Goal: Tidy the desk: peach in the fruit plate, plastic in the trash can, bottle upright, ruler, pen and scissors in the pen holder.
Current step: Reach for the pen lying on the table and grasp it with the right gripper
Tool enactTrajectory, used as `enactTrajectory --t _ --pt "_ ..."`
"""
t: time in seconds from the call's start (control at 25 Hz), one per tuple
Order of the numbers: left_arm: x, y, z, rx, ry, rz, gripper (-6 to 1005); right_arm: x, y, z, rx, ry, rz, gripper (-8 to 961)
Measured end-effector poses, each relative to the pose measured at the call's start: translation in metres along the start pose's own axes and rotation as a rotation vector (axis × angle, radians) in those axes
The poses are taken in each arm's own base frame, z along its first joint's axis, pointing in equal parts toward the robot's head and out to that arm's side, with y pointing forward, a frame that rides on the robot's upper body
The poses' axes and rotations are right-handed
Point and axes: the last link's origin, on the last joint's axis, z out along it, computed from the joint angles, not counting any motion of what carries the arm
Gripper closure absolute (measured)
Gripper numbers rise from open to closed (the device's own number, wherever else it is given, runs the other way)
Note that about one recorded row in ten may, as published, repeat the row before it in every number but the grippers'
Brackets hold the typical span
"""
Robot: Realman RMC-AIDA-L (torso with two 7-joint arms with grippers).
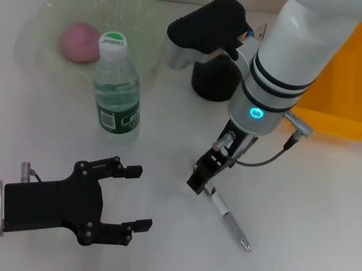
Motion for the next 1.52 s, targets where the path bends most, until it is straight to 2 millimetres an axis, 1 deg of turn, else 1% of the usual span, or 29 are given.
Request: enactTrajectory --t 0.36,0.48,1.0,1.24,1.44,1.52 --pt "0.0002 0.0002 -0.0007 -0.002 0.001 -0.002 153 0.0004 0.0007 0.0015 -0.045 -0.002 0.063 121" --pt "0.0005 0.0003 -0.0006 -0.004 0.003 -0.002 153 0.0026 -0.002 0.0037 -0.044 0.018 0.08 121" --pt "0.003 -0.0015 0.0015 -0.01 0.007 0.008 153 0.0048 -0.0042 0.006 -0.018 0.038 0.069 122" --pt "0.0042 -0.0027 0.003 -0.015 0.009 0.011 153 0.0068 -0.0043 0.0084 0.004 0.055 0.048 298" --pt "0.0051 -0.0041 0.0043 -0.017 0.008 0.015 153 0.0054 -0.0044 0.0082 0.007 0.048 0.046 389" --pt "0.0051 -0.0043 0.0045 -0.017 0.007 0.015 153 0.0045 -0.0039 0.0076 0.009 0.046 0.042 389"
